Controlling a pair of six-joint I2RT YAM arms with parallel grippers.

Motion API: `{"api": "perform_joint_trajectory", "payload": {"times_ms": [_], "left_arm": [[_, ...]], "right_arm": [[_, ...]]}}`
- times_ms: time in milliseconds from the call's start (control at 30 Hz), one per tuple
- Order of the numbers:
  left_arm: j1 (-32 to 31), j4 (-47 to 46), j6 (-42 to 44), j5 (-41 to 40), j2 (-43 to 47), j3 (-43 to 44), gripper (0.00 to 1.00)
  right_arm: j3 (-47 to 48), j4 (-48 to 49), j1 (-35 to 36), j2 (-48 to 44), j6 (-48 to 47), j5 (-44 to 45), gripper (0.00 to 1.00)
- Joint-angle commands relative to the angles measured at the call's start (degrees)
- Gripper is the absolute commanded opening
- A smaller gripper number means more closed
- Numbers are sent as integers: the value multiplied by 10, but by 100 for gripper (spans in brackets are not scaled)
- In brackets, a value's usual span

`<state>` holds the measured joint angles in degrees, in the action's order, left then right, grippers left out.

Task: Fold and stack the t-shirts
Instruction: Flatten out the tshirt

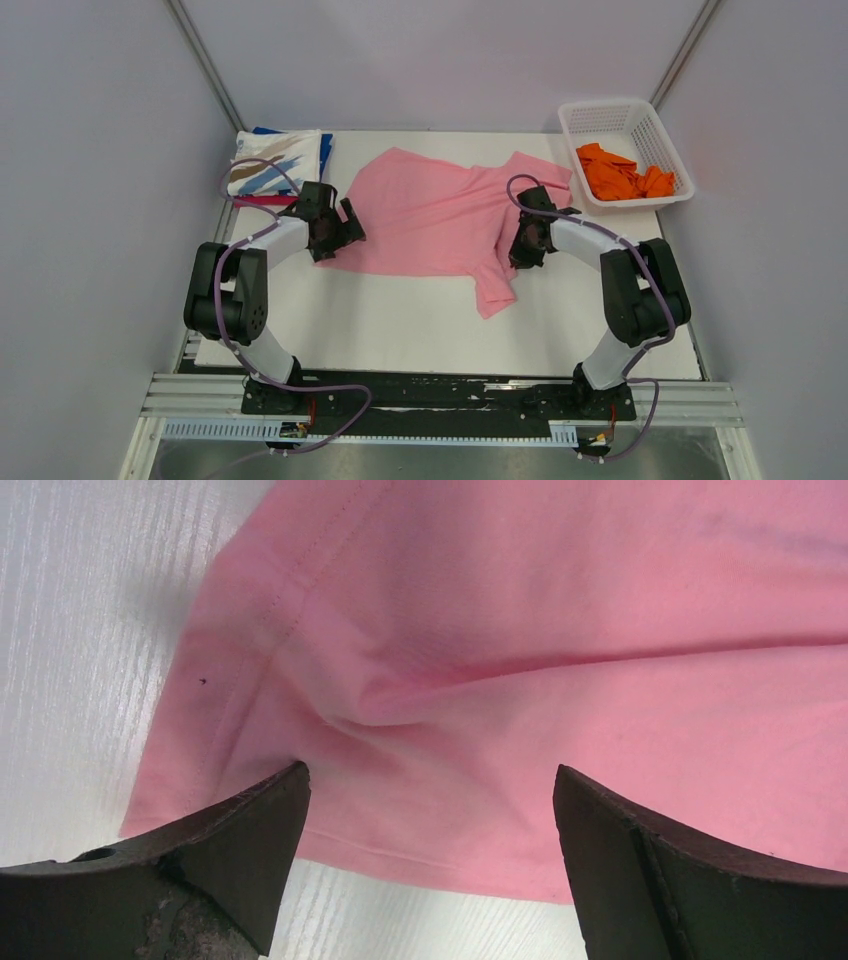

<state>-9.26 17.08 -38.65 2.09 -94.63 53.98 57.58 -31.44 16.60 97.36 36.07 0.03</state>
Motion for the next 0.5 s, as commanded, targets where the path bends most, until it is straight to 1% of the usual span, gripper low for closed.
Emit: {"api": "perform_joint_trajectory", "payload": {"times_ms": [0,167,267,367,400,467], "left_arm": [[12,23,-1,-43,-10,-14,100],[21,25,0,-48,-8,-18,100],[27,27,1,-51,-6,-20,100],[28,29,2,-52,-4,-19,100],[28,28,4,-51,-4,-18,100],[28,24,5,-40,-3,-17,100]], "right_arm": [[19,-51,2,-23,-2,122,0],[66,-153,-6,-62,-39,223,0],[79,-185,-12,-83,-68,267,0],[85,-189,-25,-90,-96,284,4],[85,-178,-30,-87,-112,292,5],[100,-171,-39,-69,-115,304,8]]}}
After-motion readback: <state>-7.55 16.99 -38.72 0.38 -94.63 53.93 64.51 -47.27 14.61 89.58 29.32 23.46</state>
